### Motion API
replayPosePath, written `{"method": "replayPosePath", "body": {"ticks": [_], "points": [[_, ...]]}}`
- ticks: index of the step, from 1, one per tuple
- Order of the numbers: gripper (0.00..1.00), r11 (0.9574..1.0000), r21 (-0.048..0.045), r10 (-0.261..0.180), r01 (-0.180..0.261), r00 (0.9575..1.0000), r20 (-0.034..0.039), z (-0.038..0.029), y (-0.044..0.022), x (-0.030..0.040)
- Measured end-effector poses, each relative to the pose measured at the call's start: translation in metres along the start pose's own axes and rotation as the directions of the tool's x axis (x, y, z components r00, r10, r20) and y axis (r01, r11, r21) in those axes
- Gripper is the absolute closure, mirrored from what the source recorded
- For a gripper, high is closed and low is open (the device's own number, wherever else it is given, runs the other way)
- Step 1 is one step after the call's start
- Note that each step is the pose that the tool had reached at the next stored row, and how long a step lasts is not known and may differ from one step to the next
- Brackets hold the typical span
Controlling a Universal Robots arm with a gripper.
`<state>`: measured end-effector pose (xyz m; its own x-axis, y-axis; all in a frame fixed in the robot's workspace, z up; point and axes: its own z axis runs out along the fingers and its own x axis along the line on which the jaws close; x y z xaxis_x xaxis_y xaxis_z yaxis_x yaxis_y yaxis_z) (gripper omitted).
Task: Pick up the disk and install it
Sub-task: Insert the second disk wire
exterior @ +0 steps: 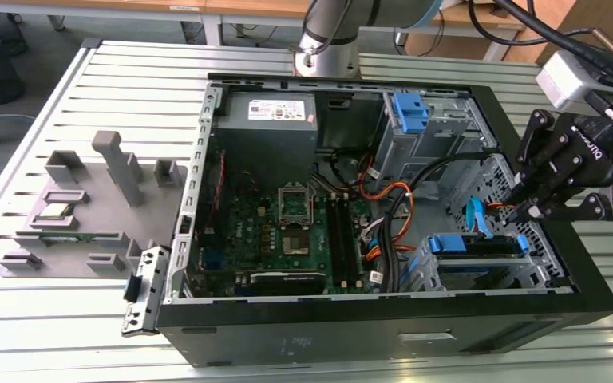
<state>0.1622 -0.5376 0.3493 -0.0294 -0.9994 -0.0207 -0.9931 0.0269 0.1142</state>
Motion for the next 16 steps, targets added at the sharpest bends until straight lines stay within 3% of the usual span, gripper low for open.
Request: {"method": "replayPosePath", "body": {"ticks": [9,14,16], "points": [[0.7,1.0,-0.0067,0.005,-0.005,1.0,0.0006,-0.0073,-0.0005,-0.0006],[0.7,0.9998,-0.0184,0.006,-0.006,1.0,-0.0006,-0.0085,-0.0102,-0.0017],[0.7,0.9998,-0.0206,0.006,-0.006,1.0,-0.0007,-0.0086,-0.0111,-0.0019]]}}
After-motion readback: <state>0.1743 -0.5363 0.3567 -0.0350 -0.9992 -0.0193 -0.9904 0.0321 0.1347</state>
